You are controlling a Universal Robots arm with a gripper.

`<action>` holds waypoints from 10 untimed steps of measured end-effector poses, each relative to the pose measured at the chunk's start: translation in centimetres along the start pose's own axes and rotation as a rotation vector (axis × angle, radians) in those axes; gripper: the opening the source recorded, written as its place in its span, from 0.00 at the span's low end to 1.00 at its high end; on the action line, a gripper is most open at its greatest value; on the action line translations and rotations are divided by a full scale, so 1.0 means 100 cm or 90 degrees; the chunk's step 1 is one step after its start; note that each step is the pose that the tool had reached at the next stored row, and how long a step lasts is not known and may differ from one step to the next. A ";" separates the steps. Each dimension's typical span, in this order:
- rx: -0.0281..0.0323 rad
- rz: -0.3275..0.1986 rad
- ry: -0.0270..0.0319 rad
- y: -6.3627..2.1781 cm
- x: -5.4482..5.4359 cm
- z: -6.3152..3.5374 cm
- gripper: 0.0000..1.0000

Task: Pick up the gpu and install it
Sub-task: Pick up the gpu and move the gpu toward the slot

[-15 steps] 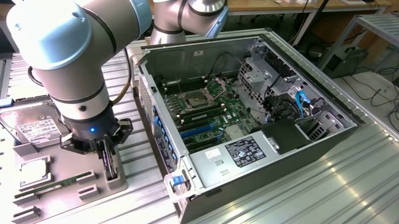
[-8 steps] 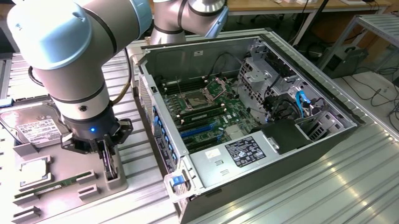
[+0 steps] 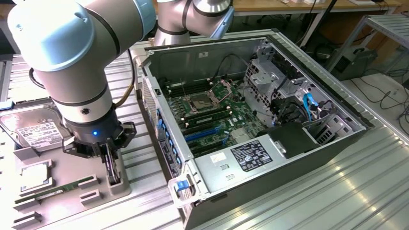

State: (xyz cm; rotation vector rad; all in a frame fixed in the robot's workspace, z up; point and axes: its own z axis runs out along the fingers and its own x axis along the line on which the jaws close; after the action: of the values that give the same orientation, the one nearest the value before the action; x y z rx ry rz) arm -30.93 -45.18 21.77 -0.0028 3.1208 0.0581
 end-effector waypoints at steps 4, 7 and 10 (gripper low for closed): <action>0.0000 0.000 -0.0001 0.0000 0.000 -0.0001 0.28; 0.0000 0.000 0.0000 0.0001 0.000 -0.0034 0.28; 0.0000 0.000 0.0000 0.0004 0.000 -0.0095 0.28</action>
State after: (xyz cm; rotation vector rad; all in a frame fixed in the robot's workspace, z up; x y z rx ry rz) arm -30.93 -45.18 22.72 -0.0028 3.1208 0.0581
